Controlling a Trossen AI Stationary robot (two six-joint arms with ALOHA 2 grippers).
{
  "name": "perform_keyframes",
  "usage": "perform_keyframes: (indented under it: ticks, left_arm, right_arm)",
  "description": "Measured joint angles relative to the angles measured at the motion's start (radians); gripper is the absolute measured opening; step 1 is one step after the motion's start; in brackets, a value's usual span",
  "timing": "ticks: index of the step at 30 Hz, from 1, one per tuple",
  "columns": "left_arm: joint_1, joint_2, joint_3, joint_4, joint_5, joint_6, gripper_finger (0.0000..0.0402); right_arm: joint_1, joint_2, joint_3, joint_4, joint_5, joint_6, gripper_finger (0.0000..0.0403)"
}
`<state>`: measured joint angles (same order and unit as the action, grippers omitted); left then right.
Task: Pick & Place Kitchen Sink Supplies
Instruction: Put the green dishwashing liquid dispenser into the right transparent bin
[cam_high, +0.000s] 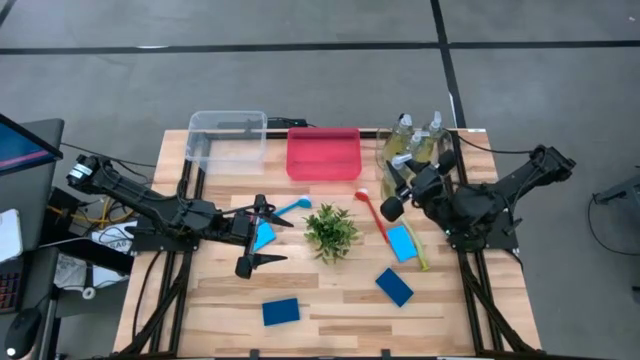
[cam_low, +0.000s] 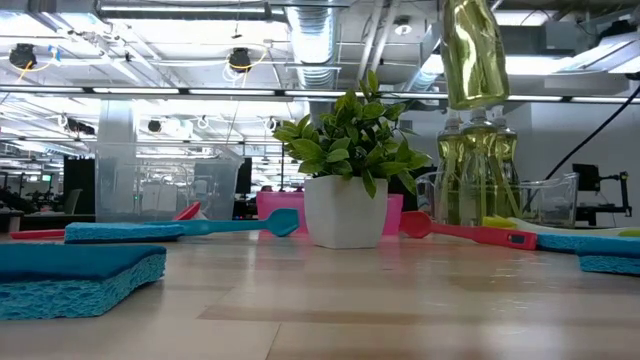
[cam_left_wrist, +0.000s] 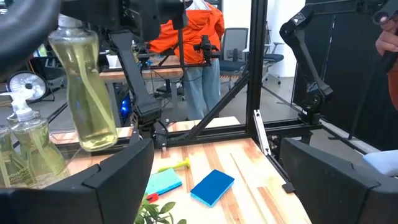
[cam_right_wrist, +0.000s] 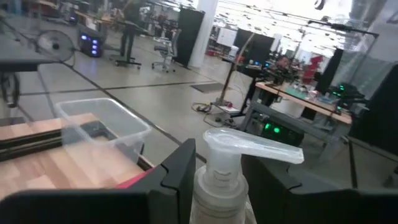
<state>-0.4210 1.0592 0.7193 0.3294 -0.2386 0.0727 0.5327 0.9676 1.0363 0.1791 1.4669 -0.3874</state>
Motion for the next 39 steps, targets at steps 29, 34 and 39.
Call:
perform_keyframes:
  ticks: [29, 34, 39]
  left_arm:
    - [0.000, 0.000, 0.000, 0.000, 0.000, 0.000, 0.0352]
    - [0.000, 0.000, 0.000, 0.000, 0.000, 0.000, 0.0353]
    - [0.000, 0.000, 0.000, 0.000, 0.000, -0.002, 0.0352]
  right_arm:
    - [-0.029, 0.171, 0.000, -0.726, -0.398, 0.866, 0.0101]
    - [-0.030, 0.183, 0.000, -0.729, -0.480, 0.785, 0.0100]
    - [-0.030, 0.159, 0.000, -0.721, -0.585, 0.740, 0.0102]
